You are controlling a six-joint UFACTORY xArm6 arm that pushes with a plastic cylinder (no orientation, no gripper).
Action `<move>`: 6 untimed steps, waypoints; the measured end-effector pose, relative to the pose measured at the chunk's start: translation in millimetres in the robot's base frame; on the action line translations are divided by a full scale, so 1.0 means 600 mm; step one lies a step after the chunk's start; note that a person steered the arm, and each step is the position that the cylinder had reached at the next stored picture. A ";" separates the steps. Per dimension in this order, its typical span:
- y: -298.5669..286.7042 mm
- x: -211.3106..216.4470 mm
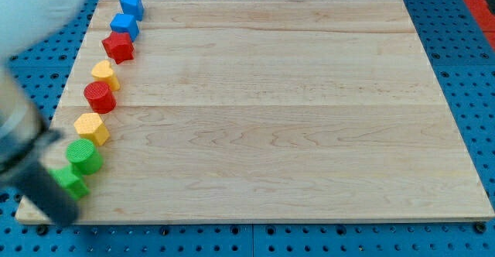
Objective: Push the green star closer to yellow hexagon
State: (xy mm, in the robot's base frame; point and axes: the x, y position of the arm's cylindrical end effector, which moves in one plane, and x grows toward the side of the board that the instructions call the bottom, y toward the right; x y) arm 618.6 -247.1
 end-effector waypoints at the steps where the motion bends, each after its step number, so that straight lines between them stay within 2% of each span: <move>1: -0.047 -0.002; 2: -0.021 -0.025; 6: -0.027 -0.045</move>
State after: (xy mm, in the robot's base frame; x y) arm 591.8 -263.2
